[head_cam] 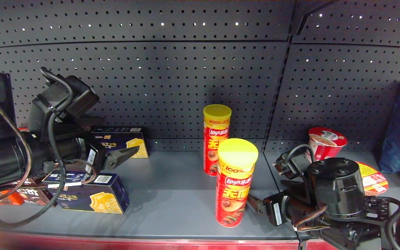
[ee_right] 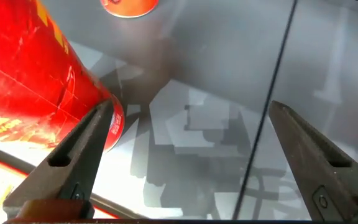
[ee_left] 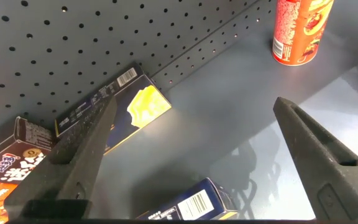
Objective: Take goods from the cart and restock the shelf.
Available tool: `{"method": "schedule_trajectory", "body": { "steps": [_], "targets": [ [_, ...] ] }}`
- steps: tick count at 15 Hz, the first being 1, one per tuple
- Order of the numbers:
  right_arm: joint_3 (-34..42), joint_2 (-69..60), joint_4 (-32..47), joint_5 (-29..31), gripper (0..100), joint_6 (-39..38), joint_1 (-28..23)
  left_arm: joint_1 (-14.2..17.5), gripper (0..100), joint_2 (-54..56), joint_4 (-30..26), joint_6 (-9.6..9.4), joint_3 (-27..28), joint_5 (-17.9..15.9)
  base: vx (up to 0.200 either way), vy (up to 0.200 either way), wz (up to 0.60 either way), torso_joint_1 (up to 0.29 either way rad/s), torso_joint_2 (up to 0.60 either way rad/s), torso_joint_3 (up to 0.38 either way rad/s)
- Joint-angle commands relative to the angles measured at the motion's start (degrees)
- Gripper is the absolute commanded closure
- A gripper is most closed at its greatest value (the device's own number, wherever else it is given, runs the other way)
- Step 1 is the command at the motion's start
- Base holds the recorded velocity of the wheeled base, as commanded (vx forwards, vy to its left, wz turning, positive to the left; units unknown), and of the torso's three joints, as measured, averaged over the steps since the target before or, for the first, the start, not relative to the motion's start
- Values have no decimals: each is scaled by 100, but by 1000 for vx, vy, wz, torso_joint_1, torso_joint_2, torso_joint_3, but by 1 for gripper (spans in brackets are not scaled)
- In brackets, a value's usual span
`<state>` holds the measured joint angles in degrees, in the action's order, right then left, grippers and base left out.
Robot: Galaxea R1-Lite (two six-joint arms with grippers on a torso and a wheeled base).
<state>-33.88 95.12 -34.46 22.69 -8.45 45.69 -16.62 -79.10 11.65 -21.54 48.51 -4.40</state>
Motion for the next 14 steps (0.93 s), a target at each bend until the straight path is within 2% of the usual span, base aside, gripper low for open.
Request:
{"method": "schedule_trajectory", "body": {
  "steps": [1, 14],
  "targets": [
    [-49, 50, 1, -1, 0, 1, 45, 0, 0, -8, 12, 1, 1, 1, 0, 0, 0, 0, 0, 0],
    [-225, 270, -8, -10, 0, 1, 151, 0, 0, -17, 12, 10, -17, 1, 0, 0, 0, 0, 0, 0]
  ]
}}
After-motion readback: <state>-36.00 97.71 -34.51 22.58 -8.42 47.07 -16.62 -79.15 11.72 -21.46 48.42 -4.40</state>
